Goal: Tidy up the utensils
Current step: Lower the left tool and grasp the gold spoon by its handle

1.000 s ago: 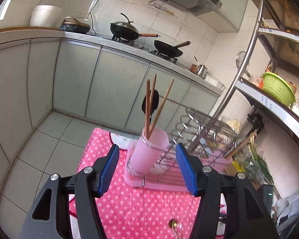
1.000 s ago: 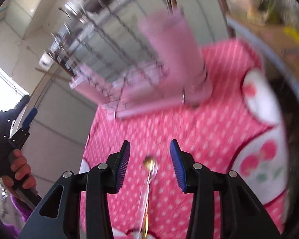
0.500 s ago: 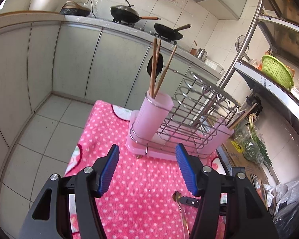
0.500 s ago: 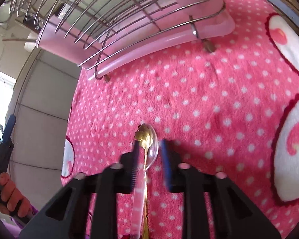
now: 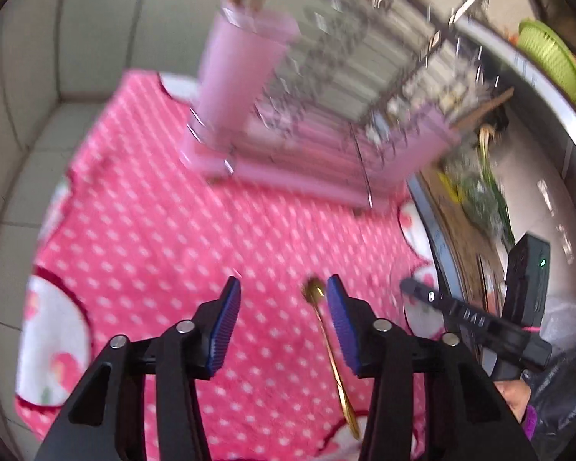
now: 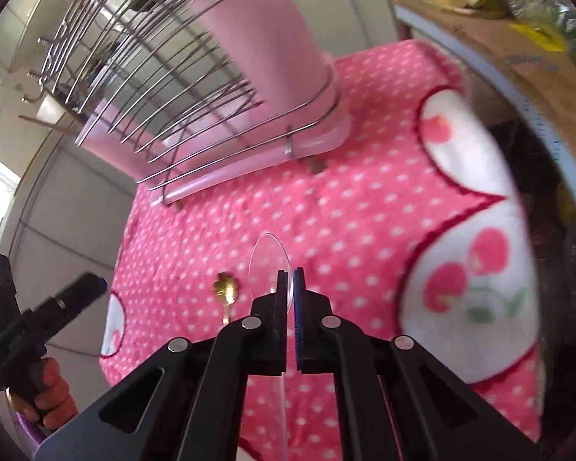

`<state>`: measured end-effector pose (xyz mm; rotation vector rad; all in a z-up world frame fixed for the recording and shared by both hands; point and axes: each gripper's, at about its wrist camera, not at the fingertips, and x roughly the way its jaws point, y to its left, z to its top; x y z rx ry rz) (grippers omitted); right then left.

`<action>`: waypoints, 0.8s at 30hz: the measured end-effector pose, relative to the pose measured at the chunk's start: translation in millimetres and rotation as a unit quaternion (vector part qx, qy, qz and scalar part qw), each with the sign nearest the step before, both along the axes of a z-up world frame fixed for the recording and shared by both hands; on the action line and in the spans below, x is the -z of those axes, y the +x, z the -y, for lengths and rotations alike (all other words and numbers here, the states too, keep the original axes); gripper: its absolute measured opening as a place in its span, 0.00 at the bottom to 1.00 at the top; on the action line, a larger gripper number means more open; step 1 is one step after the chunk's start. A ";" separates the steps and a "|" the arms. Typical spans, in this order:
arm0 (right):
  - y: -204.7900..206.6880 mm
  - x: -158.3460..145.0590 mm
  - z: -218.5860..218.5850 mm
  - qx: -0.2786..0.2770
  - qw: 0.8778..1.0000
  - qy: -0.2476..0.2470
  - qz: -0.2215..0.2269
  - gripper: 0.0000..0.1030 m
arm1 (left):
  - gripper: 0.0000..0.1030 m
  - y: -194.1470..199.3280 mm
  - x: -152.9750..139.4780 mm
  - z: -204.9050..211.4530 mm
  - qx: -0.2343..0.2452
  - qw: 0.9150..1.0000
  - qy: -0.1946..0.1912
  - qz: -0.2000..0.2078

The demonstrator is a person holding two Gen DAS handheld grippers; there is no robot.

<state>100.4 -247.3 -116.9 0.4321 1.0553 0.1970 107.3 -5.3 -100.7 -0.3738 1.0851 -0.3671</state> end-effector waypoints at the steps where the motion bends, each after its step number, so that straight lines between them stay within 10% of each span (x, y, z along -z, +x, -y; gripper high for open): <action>1: -0.8 2.3 3.8 0.006 1.000 0.001 -0.001 0.03 | 0.38 5.6 6.3 8.2 0.014 1.000 -0.005 -0.023; 10: -7.2 27.1 16.8 0.019 1.000 0.006 -0.016 0.04 | 0.20 43.6 52.5 70.8 0.049 0.989 0.059 -0.129; 24: -9.8 38.1 20.3 0.021 0.999 -0.006 -0.027 0.04 | 0.03 59.4 53.5 122.2 0.078 0.976 0.181 -0.091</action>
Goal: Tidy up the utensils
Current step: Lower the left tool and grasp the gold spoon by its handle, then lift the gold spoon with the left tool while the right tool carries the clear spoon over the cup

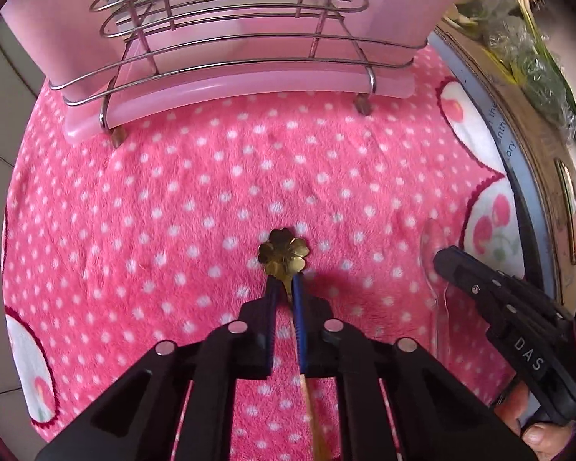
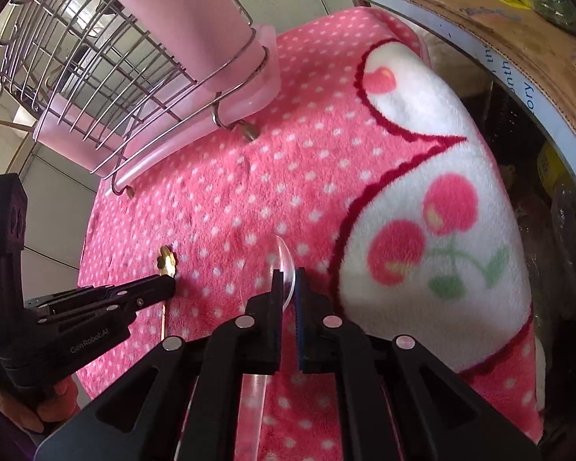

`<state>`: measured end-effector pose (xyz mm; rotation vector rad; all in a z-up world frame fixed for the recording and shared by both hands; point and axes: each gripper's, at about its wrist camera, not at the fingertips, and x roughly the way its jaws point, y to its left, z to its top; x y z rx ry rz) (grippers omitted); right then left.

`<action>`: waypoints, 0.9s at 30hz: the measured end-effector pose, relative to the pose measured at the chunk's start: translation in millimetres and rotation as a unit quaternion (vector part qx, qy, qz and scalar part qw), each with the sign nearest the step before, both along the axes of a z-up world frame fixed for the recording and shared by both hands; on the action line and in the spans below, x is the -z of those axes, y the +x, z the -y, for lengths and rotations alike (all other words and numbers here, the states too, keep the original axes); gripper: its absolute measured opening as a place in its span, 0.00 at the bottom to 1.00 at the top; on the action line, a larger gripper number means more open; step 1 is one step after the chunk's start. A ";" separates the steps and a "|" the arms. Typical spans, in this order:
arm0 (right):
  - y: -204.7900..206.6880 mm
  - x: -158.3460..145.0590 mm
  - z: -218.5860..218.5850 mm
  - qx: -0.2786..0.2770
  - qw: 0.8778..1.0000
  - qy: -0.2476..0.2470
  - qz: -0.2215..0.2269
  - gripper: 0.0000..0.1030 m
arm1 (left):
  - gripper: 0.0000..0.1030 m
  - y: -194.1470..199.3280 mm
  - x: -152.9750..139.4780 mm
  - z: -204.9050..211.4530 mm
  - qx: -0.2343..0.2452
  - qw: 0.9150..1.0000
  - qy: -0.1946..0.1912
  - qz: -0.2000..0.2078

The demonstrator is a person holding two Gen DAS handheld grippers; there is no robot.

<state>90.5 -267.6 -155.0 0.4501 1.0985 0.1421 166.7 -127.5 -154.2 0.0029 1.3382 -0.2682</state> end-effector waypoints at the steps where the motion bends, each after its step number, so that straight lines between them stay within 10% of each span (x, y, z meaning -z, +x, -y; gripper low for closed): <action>1: -0.2 0.4 1.1 0.000 1.000 0.003 0.001 0.04 | 0.02 2.6 -1.3 -3.7 -0.007 1.000 -0.013 -0.005; 8: -0.5 1.2 1.5 -0.003 1.000 0.009 0.003 0.04 | 0.02 6.1 -28.4 -41.7 -0.032 0.998 -0.052 0.018; 27: 11.2 6.0 17.2 -0.008 0.993 0.097 -0.059 0.07 | 0.05 28.7 2.0 -42.5 0.027 0.998 -0.007 -0.050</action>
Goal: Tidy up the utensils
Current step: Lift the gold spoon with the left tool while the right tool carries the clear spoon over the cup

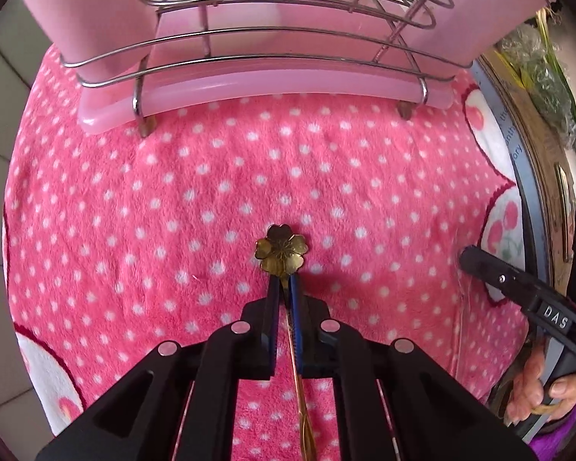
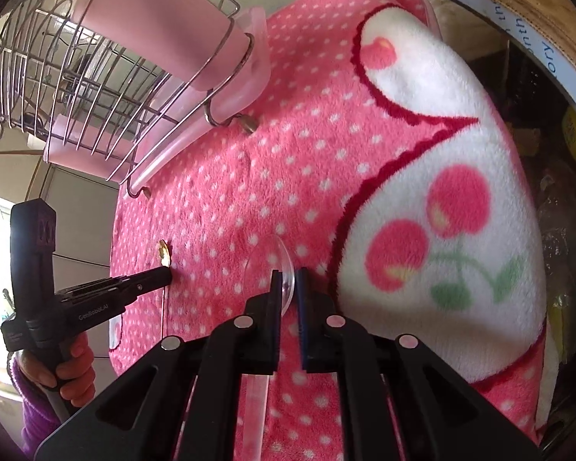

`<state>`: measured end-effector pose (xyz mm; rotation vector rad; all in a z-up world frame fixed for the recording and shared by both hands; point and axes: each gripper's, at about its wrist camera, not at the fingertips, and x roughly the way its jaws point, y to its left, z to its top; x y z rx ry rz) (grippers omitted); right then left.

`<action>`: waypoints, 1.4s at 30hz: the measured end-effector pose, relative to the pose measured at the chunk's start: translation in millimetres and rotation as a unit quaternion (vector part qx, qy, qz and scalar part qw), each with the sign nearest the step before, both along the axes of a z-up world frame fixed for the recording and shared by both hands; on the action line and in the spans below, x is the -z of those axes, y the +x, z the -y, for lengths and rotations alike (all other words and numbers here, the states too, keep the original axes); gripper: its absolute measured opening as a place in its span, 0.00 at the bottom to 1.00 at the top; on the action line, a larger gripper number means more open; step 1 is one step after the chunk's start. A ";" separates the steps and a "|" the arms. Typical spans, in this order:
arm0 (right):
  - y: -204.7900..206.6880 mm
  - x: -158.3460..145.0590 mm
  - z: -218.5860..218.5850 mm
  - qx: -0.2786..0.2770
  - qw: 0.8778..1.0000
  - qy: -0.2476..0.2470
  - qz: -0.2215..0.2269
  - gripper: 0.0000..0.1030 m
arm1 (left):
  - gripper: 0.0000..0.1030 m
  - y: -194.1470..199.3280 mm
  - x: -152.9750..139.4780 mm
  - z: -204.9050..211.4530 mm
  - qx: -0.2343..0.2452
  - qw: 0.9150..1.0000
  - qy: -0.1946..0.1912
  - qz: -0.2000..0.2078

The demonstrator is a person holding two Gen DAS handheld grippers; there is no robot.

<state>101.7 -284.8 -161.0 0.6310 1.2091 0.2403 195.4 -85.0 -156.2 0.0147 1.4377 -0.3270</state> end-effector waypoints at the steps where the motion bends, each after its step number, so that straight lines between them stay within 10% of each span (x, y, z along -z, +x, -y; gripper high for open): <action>1: 0.4 0.2 0.1 0.002 1.000 0.003 -0.003 0.07 | 0.05 1.4 0.5 5.1 0.004 1.000 0.000 0.002; 12: -12.1 -17.1 -16.4 0.005 0.998 -0.034 0.056 0.03 | 0.03 -38.7 -25.4 -54.9 -0.037 0.989 -0.120 0.084; 18: -17.4 -45.1 -19.2 0.016 0.992 -0.049 0.113 0.03 | 0.03 -79.1 -86.9 -89.3 -0.056 0.962 -0.148 0.221; 26: -25.5 -63.0 -12.3 0.031 0.987 -0.044 0.149 0.03 | 0.03 -106.5 -132.2 -109.3 -0.076 0.933 -0.180 0.302; 42: -43.3 -172.8 -20.0 0.053 0.937 -0.074 0.337 0.03 | 0.03 -127.8 -178.2 -145.6 -0.141 0.891 -0.199 0.383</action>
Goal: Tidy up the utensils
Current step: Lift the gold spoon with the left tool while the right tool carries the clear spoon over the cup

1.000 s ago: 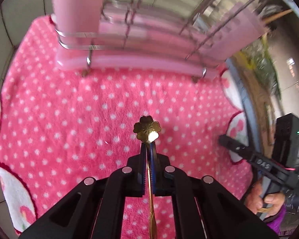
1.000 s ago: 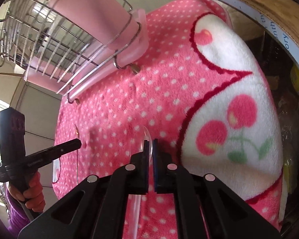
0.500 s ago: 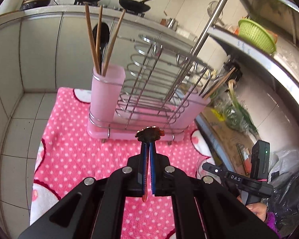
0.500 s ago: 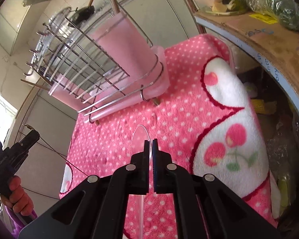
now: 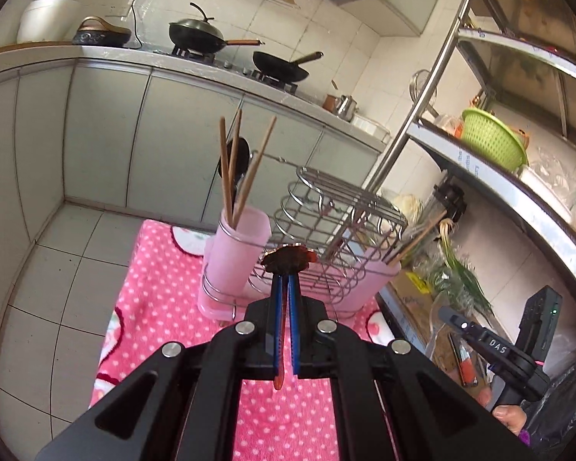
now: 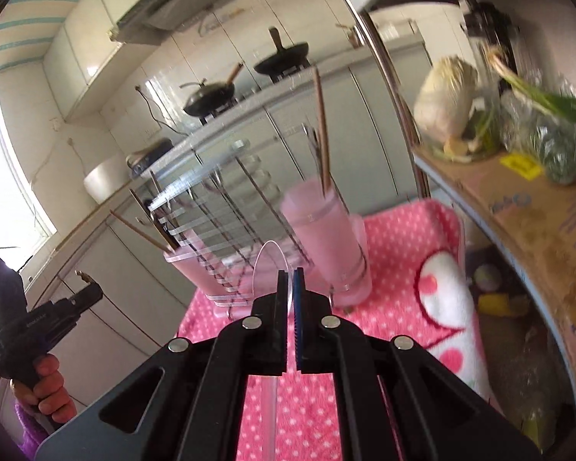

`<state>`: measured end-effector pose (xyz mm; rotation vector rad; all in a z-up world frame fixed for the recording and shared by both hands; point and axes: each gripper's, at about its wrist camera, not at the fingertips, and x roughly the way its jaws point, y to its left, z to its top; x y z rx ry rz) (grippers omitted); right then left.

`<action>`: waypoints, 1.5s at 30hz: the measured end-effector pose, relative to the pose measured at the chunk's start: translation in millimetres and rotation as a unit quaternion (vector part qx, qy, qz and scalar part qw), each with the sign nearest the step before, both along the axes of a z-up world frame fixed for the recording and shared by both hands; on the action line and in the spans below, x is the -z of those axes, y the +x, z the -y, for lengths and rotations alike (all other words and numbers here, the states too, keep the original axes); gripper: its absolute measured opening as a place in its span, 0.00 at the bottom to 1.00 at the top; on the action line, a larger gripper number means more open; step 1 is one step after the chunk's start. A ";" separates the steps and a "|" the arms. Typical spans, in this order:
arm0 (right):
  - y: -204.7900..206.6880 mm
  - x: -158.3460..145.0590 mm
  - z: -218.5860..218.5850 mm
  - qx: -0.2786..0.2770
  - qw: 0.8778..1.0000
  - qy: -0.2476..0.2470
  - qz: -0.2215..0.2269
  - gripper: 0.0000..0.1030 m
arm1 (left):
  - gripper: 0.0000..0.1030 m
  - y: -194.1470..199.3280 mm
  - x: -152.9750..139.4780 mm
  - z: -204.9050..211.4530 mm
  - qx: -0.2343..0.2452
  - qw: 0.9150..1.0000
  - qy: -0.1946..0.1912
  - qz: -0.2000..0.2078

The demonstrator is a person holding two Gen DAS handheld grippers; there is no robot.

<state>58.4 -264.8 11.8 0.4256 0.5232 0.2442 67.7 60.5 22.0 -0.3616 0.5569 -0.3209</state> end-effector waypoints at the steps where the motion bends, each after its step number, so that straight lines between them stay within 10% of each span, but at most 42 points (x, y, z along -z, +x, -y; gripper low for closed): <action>1: 1.1 -6.8 0.0 0.003 1.000 -0.002 0.011 0.03 | 0.03 -0.3 -2.4 -1.8 -0.004 1.000 0.000 0.003; 23: 43.5 -100.3 1.1 0.107 0.966 -0.080 0.220 0.03 | 0.03 40.2 -91.4 -10.2 -0.070 0.992 0.024 0.105; 45: 82.1 -53.7 -23.5 0.146 0.931 -0.158 0.295 0.03 | 0.03 91.0 -33.1 10.0 -0.085 0.992 0.040 0.083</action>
